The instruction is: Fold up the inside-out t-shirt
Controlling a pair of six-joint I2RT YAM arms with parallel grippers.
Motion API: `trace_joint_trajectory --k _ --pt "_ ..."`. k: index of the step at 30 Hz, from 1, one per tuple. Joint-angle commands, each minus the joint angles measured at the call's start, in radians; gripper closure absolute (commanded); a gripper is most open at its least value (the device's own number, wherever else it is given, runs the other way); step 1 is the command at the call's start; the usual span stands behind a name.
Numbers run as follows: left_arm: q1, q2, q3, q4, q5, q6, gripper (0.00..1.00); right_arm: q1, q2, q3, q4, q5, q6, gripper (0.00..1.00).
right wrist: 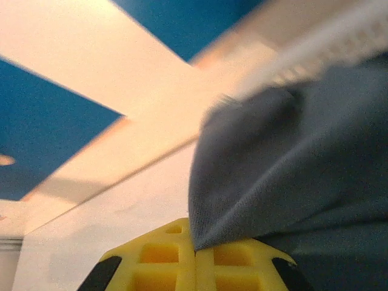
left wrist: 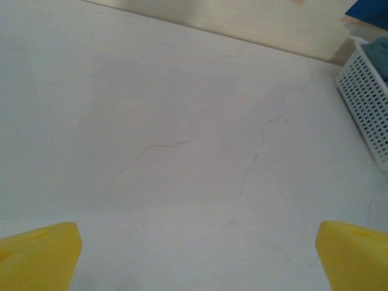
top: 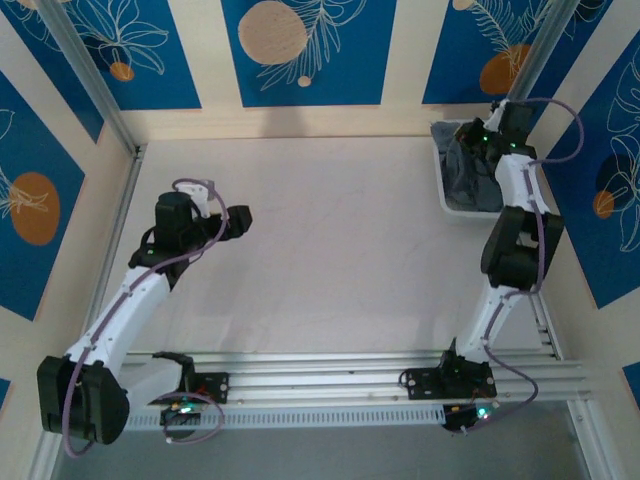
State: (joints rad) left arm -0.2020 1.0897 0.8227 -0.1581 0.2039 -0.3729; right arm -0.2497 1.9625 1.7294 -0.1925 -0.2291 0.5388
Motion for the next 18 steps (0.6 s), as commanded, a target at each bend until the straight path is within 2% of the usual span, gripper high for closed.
trace_joint_trajectory --k 1,6,13,15,18 --pt "-0.01 0.009 0.052 -0.024 0.045 -0.024 0.01 0.08 -0.183 -0.049 0.273 -0.031 -0.064 1.0" --pt "-0.01 0.021 0.103 -0.089 0.069 -0.025 0.01 0.213 -0.316 0.087 0.229 -0.023 -0.174 1.0" --pt "-0.009 -0.024 0.163 -0.133 0.052 0.023 0.01 0.421 -0.259 0.609 -0.109 -0.016 -0.225 1.0" --pt "-0.01 -0.044 0.175 -0.148 0.034 0.043 0.01 0.472 -0.253 0.645 -0.145 -0.011 -0.204 1.0" --pt "-0.009 -0.068 0.19 -0.176 -0.001 0.069 0.01 0.524 -0.258 0.587 -0.149 0.015 -0.118 1.0"
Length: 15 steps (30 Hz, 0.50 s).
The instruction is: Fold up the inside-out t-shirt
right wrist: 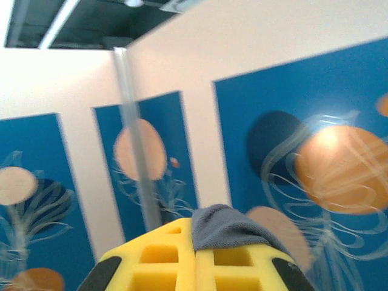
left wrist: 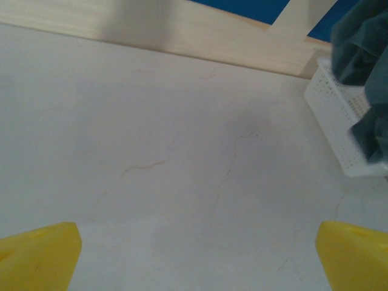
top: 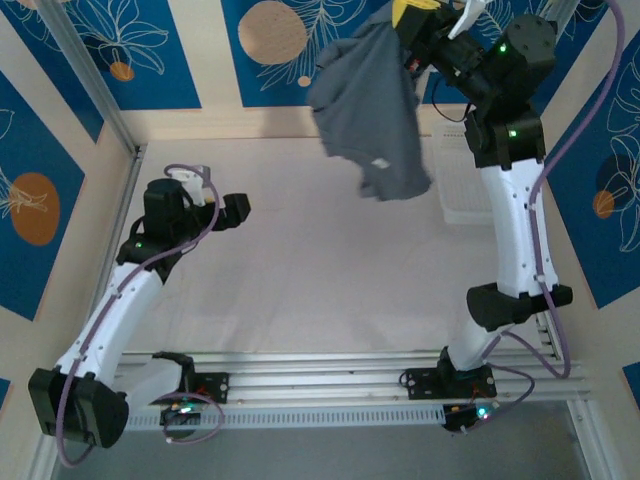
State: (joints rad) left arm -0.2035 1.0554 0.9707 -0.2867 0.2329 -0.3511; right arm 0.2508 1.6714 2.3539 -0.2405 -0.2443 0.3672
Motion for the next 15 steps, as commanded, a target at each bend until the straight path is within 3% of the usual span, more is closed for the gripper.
trace_joint_trajectory --k 1,5,7,9,11,15 --pt "-0.007 -0.037 0.047 -0.058 -0.037 0.055 0.01 0.034 0.034 -0.082 -0.1 0.046 0.094 1.0" --pt "-0.007 -0.023 0.052 -0.087 -0.038 0.054 0.01 0.036 0.06 -0.288 -0.204 0.161 0.258 1.0" --pt "-0.008 -0.005 0.06 -0.125 -0.048 0.047 0.01 0.023 0.069 -0.466 -0.239 0.183 0.369 0.86" --pt "-0.008 0.014 0.062 -0.169 -0.073 0.041 0.01 -0.002 0.087 -0.639 -0.249 0.136 0.448 0.6" --pt "-0.008 0.034 0.062 -0.203 -0.089 0.042 0.03 -0.024 0.084 -0.794 -0.267 0.153 0.497 0.47" --pt "-0.007 0.084 0.051 -0.242 -0.013 0.047 0.11 -0.028 0.034 -0.925 -0.226 0.14 0.379 0.44"
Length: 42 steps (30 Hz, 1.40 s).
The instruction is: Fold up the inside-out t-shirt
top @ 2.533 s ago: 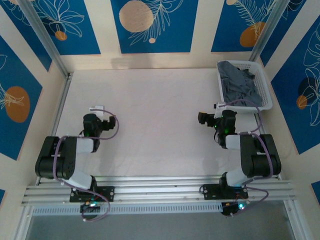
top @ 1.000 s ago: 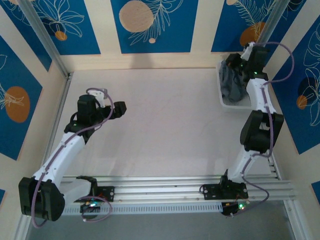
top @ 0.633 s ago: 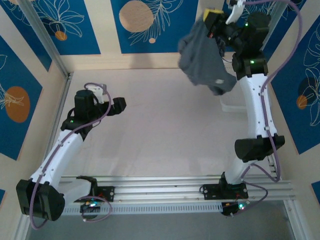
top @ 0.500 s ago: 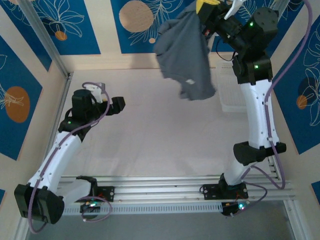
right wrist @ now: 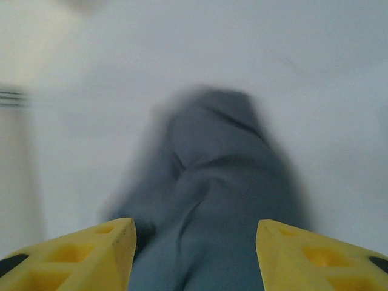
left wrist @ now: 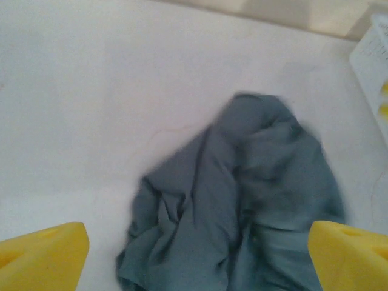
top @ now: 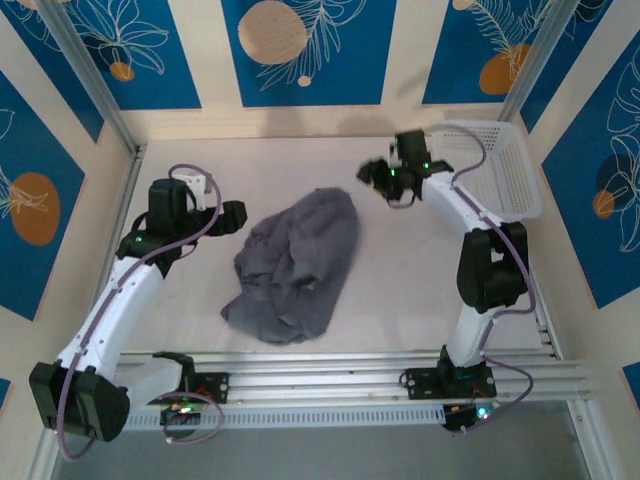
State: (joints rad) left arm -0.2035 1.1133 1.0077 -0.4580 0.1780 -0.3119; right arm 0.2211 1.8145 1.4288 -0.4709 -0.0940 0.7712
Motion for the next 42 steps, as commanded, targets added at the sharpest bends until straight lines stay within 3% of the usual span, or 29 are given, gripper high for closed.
trace_joint_trajectory --k 1,5,8,15,20,22,23,25,26,29,30,31,32,33,36,40,42 --pt "-0.008 0.036 0.003 -0.073 0.073 -0.003 0.14 0.024 -0.107 0.019 -0.008 -0.018 -0.105 0.44" --pt "-0.029 0.035 -0.072 -0.041 0.146 -0.072 0.23 0.176 0.005 0.192 -0.194 0.166 -0.349 0.43" --pt "-0.092 0.018 -0.116 -0.041 0.119 -0.114 0.27 0.251 0.094 0.253 -0.22 0.208 -0.388 0.43" --pt "-0.227 0.029 -0.198 -0.032 0.027 -0.221 0.34 0.311 0.295 0.41 -0.242 0.17 -0.37 0.43" --pt "-0.249 0.045 -0.247 -0.06 -0.056 -0.282 0.4 0.313 0.424 0.499 -0.267 0.077 -0.314 0.43" --pt "-0.252 0.062 -0.268 -0.071 -0.043 -0.308 0.38 0.313 0.45 0.52 -0.27 0.052 -0.304 0.51" --pt "-0.259 0.067 -0.282 -0.073 -0.035 -0.317 0.37 0.313 0.456 0.532 -0.281 0.054 -0.302 0.66" --pt "-0.277 0.065 -0.324 -0.06 0.001 -0.337 0.36 0.309 0.424 0.528 -0.28 0.057 -0.3 0.95" --pt "-0.286 0.058 -0.342 -0.054 0.014 -0.348 0.36 0.307 0.39 0.51 -0.268 0.065 -0.297 1.0" --pt "-0.297 0.053 -0.394 -0.047 0.047 -0.365 0.37 0.28 0.226 0.404 -0.179 0.08 -0.263 1.0" --pt "-0.297 0.064 -0.4 -0.053 0.042 -0.36 0.45 0.263 0.162 0.36 -0.141 0.082 -0.239 1.0" --pt "-0.297 0.079 -0.395 -0.062 0.029 -0.349 0.59 0.245 0.11 0.325 -0.11 0.08 -0.216 1.0" --pt "-0.296 0.103 -0.38 -0.078 0.002 -0.325 0.86 0.223 0.053 0.286 -0.079 0.086 -0.188 1.0" --pt "-0.293 0.128 -0.353 -0.102 -0.038 -0.297 1.0 0.199 0.0 0.251 -0.057 0.098 -0.159 1.0" --pt "-0.237 0.176 -0.261 -0.149 -0.166 -0.227 1.0 0.116 -0.129 0.158 -0.033 0.121 -0.082 1.0" --pt "-0.056 0.231 -0.168 -0.107 -0.171 -0.204 1.0 0.026 -0.232 0.046 -0.037 0.171 -0.043 1.0" --pt "-0.017 0.277 -0.117 -0.083 -0.183 -0.194 1.0 -0.018 -0.254 0.0 -0.054 0.171 -0.015 1.0"
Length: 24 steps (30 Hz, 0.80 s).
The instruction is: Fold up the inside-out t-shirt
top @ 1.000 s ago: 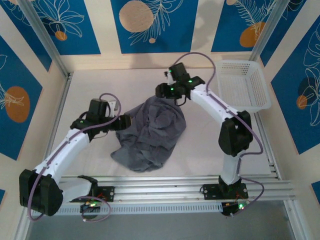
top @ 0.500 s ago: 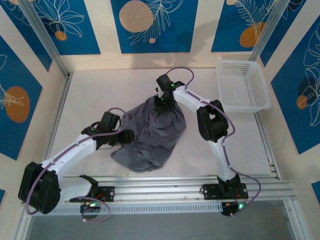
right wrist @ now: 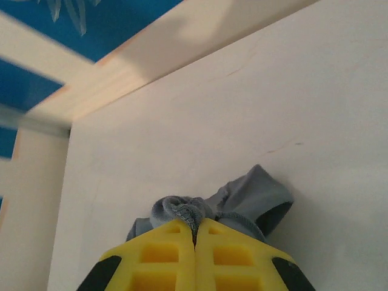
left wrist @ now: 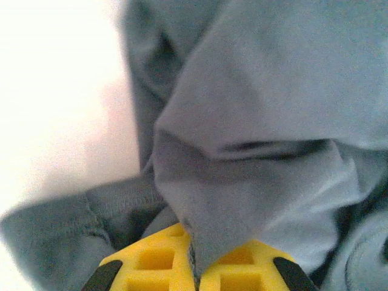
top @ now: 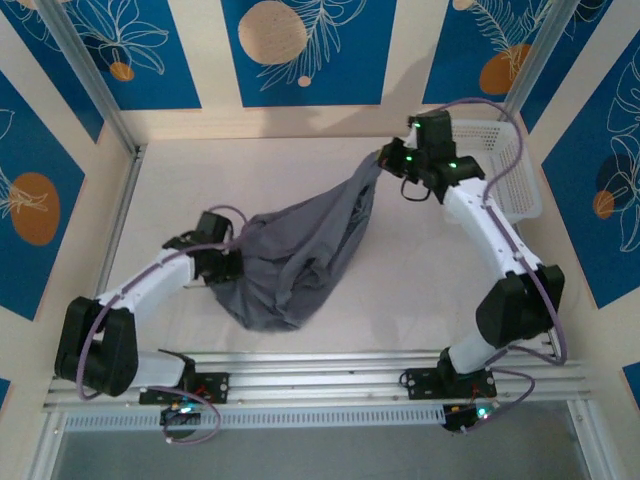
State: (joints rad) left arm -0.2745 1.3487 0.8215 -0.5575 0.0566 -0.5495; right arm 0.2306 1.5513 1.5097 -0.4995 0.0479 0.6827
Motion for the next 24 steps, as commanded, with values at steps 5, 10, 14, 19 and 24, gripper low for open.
trace_joint_trajectory --k 5,10,14,19,24 --pt "0.098 0.175 0.214 -0.008 -0.159 0.06 0.94 -0.076 -0.021 -0.165 -0.051 0.07 0.125 1.0" --pt "0.113 0.1 0.191 -0.037 -0.155 0.044 0.63 -0.075 -0.039 -0.199 -0.041 0.075 0.104 1.0" --pt "0.113 -0.079 0.048 -0.116 -0.218 -0.038 0.65 -0.076 -0.04 -0.222 -0.019 0.047 0.093 1.0" --pt "0.118 -0.195 -0.097 -0.13 -0.147 -0.167 0.66 -0.059 -0.012 -0.21 -0.01 -0.006 0.073 1.0" --pt "0.12 -0.134 -0.168 0.013 -0.014 -0.236 0.65 -0.046 0.004 -0.193 -0.017 -0.031 0.059 1.0"
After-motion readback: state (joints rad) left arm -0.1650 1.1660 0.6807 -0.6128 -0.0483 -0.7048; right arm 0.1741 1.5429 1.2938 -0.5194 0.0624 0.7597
